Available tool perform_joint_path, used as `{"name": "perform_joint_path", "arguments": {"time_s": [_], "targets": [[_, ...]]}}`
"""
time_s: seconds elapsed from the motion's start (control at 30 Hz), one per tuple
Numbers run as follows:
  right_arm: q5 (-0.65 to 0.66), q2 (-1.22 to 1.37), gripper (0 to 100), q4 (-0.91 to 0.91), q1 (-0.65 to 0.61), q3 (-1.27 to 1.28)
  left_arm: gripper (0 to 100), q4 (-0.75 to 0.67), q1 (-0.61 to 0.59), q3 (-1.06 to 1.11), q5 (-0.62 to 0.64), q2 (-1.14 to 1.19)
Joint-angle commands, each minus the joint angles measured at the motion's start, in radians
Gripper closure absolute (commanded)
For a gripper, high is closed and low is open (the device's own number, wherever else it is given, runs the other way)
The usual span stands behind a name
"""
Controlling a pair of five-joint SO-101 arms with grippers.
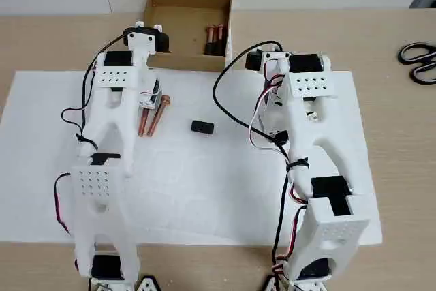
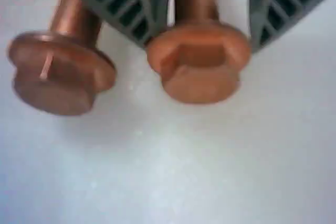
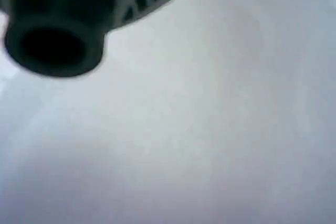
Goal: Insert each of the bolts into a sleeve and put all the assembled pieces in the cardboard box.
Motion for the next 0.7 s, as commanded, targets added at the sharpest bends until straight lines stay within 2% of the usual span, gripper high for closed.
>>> {"name": "perform_joint_path", "arguments": {"time_s": [0.0, 0.2, 0.4, 0.67], "targets": [[0.005, -0.073, 99.4, -0.001, -0.005, -0.006, 90, -0.040, -0.006, -0.010, 0.000, -0.018], [0.005, -0.073, 99.4, -0.001, -0.005, -0.006, 90, -0.044, -0.008, -0.030, 0.000, 0.074], [0.005, -0.073, 99.4, -0.001, -0.005, -0.006, 99, 0.063, -0.003, -0.159, 0.000, 0.075], [0.006, -0.077, 99.4, -0.001, -0.004, -0.008, 99, 0.210, 0.002, -0.334, 0.000, 0.074]]}}
